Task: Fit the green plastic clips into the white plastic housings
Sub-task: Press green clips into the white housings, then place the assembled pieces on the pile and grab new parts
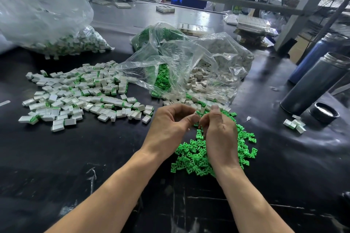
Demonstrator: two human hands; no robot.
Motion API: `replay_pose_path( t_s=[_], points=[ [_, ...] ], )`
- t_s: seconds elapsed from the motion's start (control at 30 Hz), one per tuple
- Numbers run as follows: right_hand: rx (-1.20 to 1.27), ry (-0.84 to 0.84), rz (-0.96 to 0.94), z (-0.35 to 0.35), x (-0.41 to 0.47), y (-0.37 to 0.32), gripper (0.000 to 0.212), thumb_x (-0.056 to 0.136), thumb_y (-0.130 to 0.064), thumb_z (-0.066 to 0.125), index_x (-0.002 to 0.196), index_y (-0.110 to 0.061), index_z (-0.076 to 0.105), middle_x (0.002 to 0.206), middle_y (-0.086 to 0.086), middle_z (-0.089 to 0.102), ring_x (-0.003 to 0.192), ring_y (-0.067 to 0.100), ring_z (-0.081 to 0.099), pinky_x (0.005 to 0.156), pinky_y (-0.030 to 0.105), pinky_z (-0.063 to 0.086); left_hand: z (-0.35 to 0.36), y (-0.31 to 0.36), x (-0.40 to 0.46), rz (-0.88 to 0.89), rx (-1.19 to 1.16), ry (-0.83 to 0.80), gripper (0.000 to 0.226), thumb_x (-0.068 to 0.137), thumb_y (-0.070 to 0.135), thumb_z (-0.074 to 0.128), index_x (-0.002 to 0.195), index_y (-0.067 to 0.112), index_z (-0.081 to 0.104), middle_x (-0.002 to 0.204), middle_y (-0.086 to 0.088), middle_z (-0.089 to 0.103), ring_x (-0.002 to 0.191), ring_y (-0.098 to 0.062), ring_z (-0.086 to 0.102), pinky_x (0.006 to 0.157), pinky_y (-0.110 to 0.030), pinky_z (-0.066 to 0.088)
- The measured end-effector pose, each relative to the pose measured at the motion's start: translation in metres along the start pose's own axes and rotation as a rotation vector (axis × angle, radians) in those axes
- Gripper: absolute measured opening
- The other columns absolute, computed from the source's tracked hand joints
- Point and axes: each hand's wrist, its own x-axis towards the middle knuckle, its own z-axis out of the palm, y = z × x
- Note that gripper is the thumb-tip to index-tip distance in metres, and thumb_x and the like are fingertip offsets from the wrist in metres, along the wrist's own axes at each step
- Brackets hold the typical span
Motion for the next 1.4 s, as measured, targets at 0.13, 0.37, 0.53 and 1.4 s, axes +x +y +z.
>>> replay_pose_path(
  t_s=[0.13, 0.37, 0.53, 1.4],
  points=[
    [0.091, -0.086, -0.083, -0.005, 0.001, -0.003, 0.024, 0.104, -0.036, 0.061, 0.086, -0.022, 0.069, 0.067, -0.014, 0.063, 0.060, 0.004, 0.052, 0.059, 0.022, 0.041, -0.004, 0.000, 0.002, 0.001, 0.023, 0.010, 0.003, 0.088, 0.009, 0.078, 0.090, 0.011, 0.077, 0.080, -0.004, 0.077, 0.068, -0.005, 0.064, 0.067, -0.024, 0.053],
    [0.054, -0.171, -0.059, -0.005, 0.002, -0.001, 0.007, 0.098, -0.023, 0.071, 0.091, -0.023, 0.073, 0.083, -0.006, 0.076, 0.076, 0.009, 0.070, 0.067, 0.022, 0.054, -0.008, -0.002, 0.002, -0.007, 0.078, 0.032, 0.009, 0.087, 0.010, 0.080, 0.094, 0.015, 0.076, 0.079, 0.001, 0.076, 0.065, -0.001, 0.066, 0.058, -0.015, 0.048],
    [0.034, -0.167, -0.005, -0.005, 0.002, 0.000, 0.014, 0.101, -0.025, 0.066, 0.089, -0.023, 0.071, 0.082, -0.005, 0.075, 0.076, 0.010, 0.069, 0.069, 0.027, 0.055, -0.007, -0.001, -0.001, 0.045, 0.182, -0.009, 0.017, 0.090, 0.013, 0.078, 0.100, 0.026, 0.075, 0.074, 0.000, 0.069, 0.060, 0.000, 0.060, 0.055, -0.015, 0.047],
    [-0.153, -0.106, 0.008, -0.014, 0.009, 0.006, 0.023, 0.098, -0.035, 0.070, 0.077, -0.025, 0.070, 0.069, -0.010, 0.069, 0.060, -0.003, 0.058, 0.054, 0.009, 0.041, -0.058, -0.006, 0.021, 0.136, 1.188, 0.313, 0.033, 0.092, 0.030, 0.073, 0.123, 0.023, 0.068, 0.123, -0.003, 0.060, 0.117, -0.025, 0.053, 0.100, -0.036, 0.036]
  ],
)
